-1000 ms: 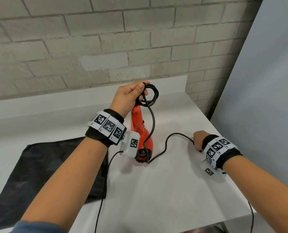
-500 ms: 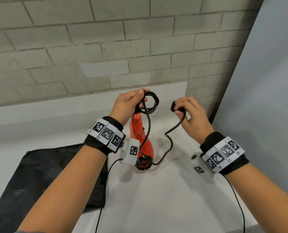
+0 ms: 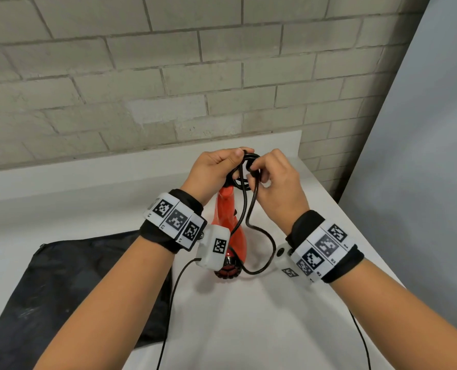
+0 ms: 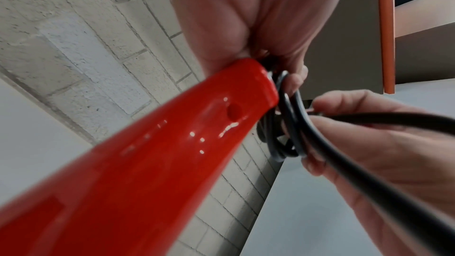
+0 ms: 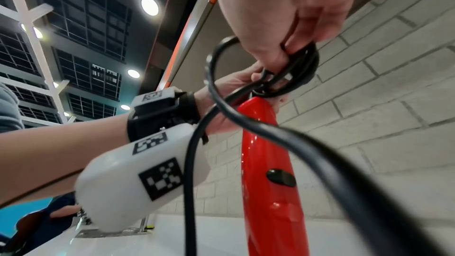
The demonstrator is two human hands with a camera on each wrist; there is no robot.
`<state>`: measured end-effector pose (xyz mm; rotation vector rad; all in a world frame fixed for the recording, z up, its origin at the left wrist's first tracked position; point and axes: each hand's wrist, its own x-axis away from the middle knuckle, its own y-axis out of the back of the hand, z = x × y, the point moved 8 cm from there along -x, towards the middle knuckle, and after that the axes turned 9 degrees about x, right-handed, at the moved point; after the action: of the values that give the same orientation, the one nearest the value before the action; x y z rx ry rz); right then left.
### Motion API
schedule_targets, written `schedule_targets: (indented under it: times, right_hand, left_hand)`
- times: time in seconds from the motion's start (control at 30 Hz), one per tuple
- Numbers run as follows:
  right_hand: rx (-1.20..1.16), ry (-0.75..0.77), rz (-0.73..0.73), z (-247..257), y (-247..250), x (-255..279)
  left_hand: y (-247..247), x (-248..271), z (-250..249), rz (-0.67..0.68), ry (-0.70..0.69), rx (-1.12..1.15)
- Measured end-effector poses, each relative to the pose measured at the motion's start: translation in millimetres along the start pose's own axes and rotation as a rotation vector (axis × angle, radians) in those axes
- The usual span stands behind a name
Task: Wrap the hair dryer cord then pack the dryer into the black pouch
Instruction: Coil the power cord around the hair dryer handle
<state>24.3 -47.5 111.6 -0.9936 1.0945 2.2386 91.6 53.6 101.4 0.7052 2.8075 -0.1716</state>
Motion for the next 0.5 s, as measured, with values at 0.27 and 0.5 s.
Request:
schedule_targets:
  times: [0.27,0.5]
  right_hand:
    - [-0.077,-0.001,0.302,-9.6,-24.3,-18.0]
    - [0.06,-0.068,0.568,-64.9,-32.6,17.8]
  left_hand:
    - [-5.1,2.2,-4.4,0.067,-0.025,-0.076]
    - [2.1,0.8,-5.2,-0.008,0.01,-0.081]
